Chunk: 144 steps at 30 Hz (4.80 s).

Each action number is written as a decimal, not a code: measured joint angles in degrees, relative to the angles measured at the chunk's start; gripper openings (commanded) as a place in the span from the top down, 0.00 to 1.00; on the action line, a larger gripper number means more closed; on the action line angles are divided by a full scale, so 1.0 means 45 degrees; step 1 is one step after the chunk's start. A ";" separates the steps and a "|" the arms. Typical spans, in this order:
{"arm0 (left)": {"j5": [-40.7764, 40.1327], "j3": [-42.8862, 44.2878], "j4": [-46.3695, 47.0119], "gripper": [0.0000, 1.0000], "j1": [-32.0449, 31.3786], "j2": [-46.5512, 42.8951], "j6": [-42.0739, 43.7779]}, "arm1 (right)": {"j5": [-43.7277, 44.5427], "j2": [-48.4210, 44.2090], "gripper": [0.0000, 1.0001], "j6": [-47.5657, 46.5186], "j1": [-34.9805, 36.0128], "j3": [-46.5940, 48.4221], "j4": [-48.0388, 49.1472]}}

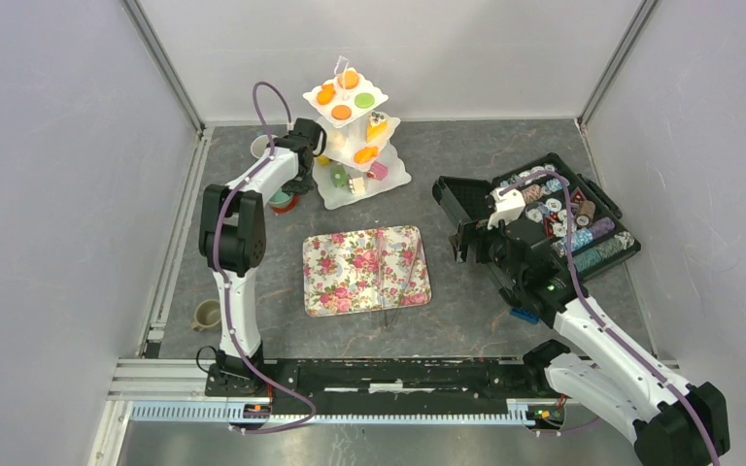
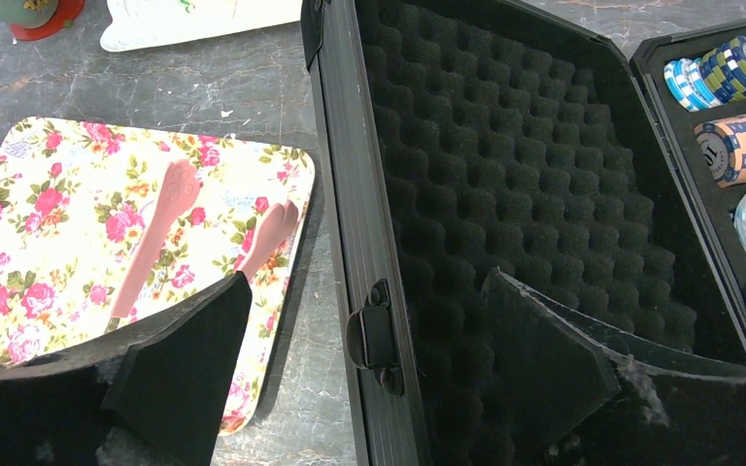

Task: Serve the afternoon tea

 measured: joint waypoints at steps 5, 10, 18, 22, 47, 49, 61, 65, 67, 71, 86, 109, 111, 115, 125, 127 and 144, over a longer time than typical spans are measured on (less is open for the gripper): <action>0.0010 0.0005 -0.0180 0.65 0.0000 0.0000 -0.0010 | 0.0005 -0.0044 0.02 0.0000 -0.0005 -0.0024 0.0000; 0.0000 0.0005 -0.0355 0.50 0.0000 -0.0063 -0.0015 | 0.0000 -0.0049 0.02 0.0005 -0.0005 -0.0024 0.0000; 0.0447 -0.1273 -0.0466 0.27 0.0253 -0.2739 -0.0291 | -0.0015 -0.0223 0.02 0.0015 0.0000 -0.0194 0.0024; 0.1394 -0.2521 0.0262 0.00 0.1345 -0.5401 -0.0806 | -0.0044 -0.0238 0.02 0.0068 -0.0005 -0.0287 0.0141; 0.5416 -0.2730 0.3220 0.75 0.7223 -0.0831 -0.4692 | -0.0044 -0.0238 0.02 -0.0053 -0.0005 -0.0437 0.0471; 0.5411 -0.2545 0.3109 0.83 0.7223 -0.0699 -0.4692 | -0.0015 -0.0238 0.02 -0.0053 -0.0005 -0.0437 0.0466; 0.6921 -0.3351 0.2424 0.87 0.7276 -0.1195 -0.5629 | -0.0010 -0.0262 0.02 -0.0049 -0.0005 -0.0437 0.0447; 0.7781 -0.5017 0.2472 0.86 0.7189 -0.2234 -0.6018 | -0.0024 -0.0262 0.02 -0.0049 -0.0005 -0.0437 0.0452; 0.8213 -0.5649 0.2647 0.86 0.7053 -0.2589 -0.6178 | -0.0073 -0.0253 0.02 -0.0044 -0.0005 -0.0437 0.0452; 0.8995 -0.6829 0.3249 0.84 0.6416 -0.3211 -0.6674 | -0.0165 -0.0238 0.02 -0.0019 -0.0005 -0.0437 0.0442; 1.0953 -0.8825 0.6110 0.82 0.4284 -0.3609 -0.8816 | -0.0165 -0.0500 0.02 0.0117 -0.0005 -0.0437 0.0194; 0.8276 -0.8495 0.2977 0.20 0.3857 -0.8247 -0.7577 | -0.0364 -0.0209 0.02 0.0185 -0.0005 -0.0437 0.0296; 0.7237 -0.8296 0.2171 0.02 0.3857 -0.9243 -0.7514 | -0.0413 -0.0131 0.02 0.0189 -0.0005 -0.0437 0.0340; 0.4381 -0.8573 0.0165 0.00 0.4036 -1.1409 -0.8097 | -0.0578 0.0068 0.02 0.0194 -0.0005 -0.0432 0.0418; 0.1807 -1.0909 -0.2691 0.00 0.7407 -1.4158 -0.9661 | -0.0840 0.0413 0.02 0.0194 -0.0005 -0.0393 0.0559; 0.1899 -1.1055 -0.2880 0.00 0.7898 -1.3362 -0.9923 | -0.0850 0.0447 0.02 0.0194 -0.0005 -0.0374 0.0568; 0.2356 -1.2361 -0.1967 0.37 0.9568 -1.0933 -1.0894 | -0.0840 0.0486 0.02 0.0194 -0.0005 -0.0301 0.0568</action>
